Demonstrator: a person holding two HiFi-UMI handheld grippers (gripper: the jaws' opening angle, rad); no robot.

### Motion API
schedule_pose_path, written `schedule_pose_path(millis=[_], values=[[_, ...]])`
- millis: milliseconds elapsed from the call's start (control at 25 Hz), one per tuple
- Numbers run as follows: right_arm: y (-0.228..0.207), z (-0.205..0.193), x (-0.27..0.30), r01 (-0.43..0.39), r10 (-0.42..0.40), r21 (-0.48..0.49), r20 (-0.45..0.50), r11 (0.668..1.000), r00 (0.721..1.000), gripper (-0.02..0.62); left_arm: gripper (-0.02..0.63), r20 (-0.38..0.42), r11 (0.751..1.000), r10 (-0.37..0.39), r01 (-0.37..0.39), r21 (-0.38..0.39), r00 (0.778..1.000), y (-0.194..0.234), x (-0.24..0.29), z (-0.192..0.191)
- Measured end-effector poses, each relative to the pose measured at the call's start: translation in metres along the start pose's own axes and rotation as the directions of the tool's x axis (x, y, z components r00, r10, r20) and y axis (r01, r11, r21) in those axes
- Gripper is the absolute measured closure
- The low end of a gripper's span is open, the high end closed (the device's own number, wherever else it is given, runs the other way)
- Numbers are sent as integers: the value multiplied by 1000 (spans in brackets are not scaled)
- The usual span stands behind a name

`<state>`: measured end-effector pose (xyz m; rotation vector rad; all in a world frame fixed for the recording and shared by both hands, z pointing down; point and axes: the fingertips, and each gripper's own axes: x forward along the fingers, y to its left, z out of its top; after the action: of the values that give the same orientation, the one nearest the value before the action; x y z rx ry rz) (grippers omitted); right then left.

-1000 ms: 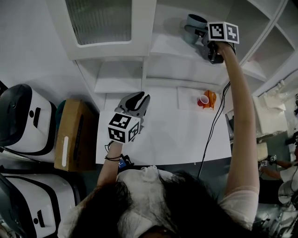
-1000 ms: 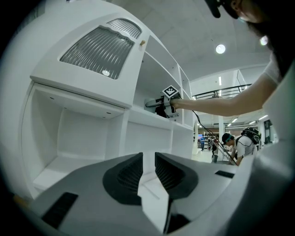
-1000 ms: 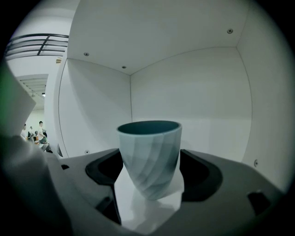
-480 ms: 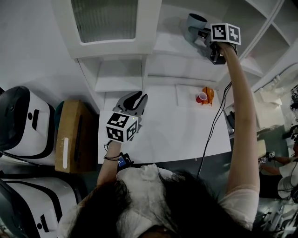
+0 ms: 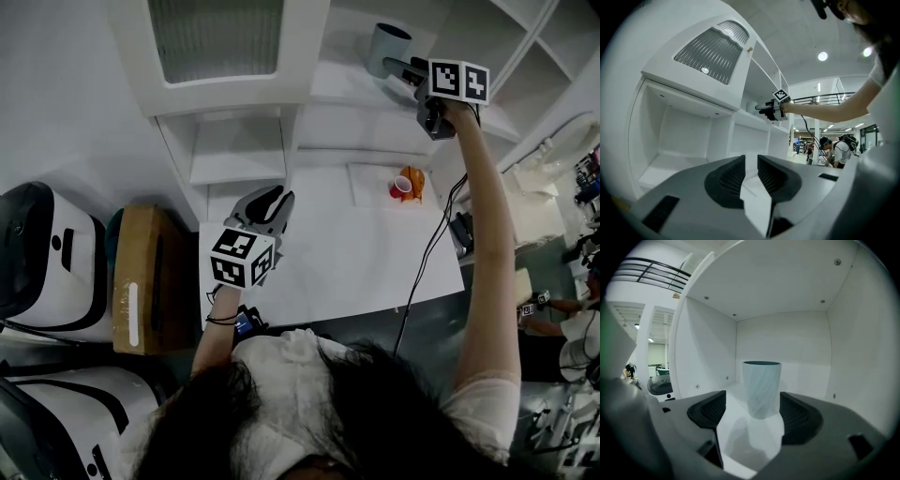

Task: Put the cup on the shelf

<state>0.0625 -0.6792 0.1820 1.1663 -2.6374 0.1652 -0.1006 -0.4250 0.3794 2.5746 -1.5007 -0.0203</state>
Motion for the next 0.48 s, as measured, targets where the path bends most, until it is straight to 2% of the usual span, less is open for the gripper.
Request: schedule_pose_path(millis=[160,320,480], values=[[36,0,-19,-42,44,-58,43,997,998,239,515,-4,1000,-21,21,-7,1000,1,-6,0],[79,-17,-41,-95,100,-42,136,995,986,239,515,-5,999,-47,47,-5,999,0,-14,-2],[114,-54,-57,-65,75,-63,163,996,984,239,515,-16,997,-80,80,-6,997,-3,-22,-6]])
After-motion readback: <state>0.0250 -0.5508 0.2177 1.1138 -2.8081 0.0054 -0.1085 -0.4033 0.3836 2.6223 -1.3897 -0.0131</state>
